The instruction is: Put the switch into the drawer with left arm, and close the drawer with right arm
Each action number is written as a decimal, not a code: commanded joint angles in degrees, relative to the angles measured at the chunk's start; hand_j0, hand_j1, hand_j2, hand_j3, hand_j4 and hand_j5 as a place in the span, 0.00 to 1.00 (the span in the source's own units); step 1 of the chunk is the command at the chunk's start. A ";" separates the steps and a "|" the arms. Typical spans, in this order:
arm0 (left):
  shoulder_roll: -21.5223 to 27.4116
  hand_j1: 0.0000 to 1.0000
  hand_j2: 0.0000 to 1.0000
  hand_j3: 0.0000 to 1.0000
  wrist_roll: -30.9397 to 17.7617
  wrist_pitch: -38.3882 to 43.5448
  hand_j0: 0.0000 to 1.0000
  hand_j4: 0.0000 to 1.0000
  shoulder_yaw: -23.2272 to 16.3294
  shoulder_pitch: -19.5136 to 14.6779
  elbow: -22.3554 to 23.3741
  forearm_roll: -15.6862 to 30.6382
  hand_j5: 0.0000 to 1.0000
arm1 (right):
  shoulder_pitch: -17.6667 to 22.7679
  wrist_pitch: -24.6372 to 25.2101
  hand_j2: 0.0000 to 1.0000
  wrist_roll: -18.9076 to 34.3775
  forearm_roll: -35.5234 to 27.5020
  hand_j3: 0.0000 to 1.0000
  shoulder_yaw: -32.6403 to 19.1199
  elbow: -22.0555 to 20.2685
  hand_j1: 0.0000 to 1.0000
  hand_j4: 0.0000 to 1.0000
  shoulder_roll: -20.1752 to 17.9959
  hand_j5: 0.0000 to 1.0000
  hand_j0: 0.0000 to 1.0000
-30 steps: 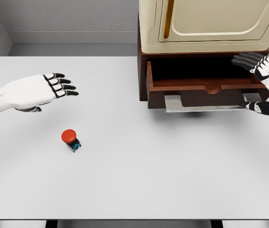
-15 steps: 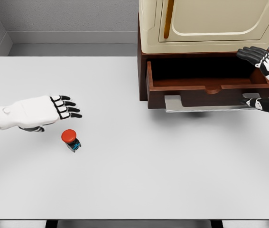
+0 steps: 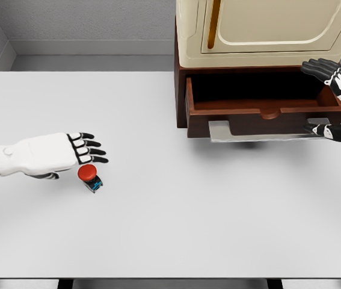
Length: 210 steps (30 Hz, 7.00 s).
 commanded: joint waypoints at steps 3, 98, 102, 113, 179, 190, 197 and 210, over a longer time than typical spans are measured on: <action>-1.69 1.00 1.00 1.00 -0.04 0.06 1.00 1.00 -0.25 0.53 -0.28 0.41 1.00 | -0.09 0.00 1.00 0.00 -0.32 1.00 0.01 -0.03 1.00 1.00 -0.07 1.00 1.00; -13.47 0.48 0.48 0.48 -0.22 0.06 0.48 0.48 -1.83 -17.40 0.69 1.37 0.48 | 0.18 0.00 1.00 -0.09 -0.40 1.00 0.10 -0.03 1.00 1.00 0.37 1.00 1.00; -13.56 0.48 0.48 0.48 -0.22 0.06 0.48 0.48 -1.75 -19.07 0.69 1.81 0.48 | 0.18 0.00 1.00 -0.09 -0.40 1.00 0.10 -0.03 1.00 1.00 0.37 1.00 1.00; -16.37 0.48 0.48 0.48 -0.22 0.06 0.48 0.48 -1.83 -22.23 1.39 1.99 0.48 | 0.18 0.00 1.00 -0.09 -0.40 1.00 0.10 -0.03 1.00 1.00 0.37 1.00 1.00; -39.84 0.50 0.50 0.50 -3.56 0.06 0.50 0.50 -10.97 -36.47 15.28 0.94 0.50 | 0.26 0.00 1.00 -0.09 -0.32 1.00 0.10 0.06 1.00 1.00 0.37 1.00 1.00; -41.95 1.00 1.00 1.00 -3.38 0.06 1.00 1.00 -11.24 -37.70 17.12 1.11 1.00 | 0.26 0.00 1.00 -0.09 -0.32 1.00 0.10 -0.03 1.00 1.00 0.37 1.00 1.00; -42.39 1.00 1.00 1.00 -3.38 0.06 1.00 1.00 -11.24 -38.06 18.53 1.02 1.00 | 0.26 0.00 1.00 0.00 -0.32 1.00 0.10 -0.03 1.00 1.00 0.37 1.00 1.00; -41.69 1.00 1.00 1.00 -3.29 0.06 1.00 1.00 -10.01 -38.58 19.23 1.81 1.00 | 0.26 0.00 1.00 -0.09 -0.32 1.00 0.10 -0.03 1.00 1.00 0.37 1.00 1.00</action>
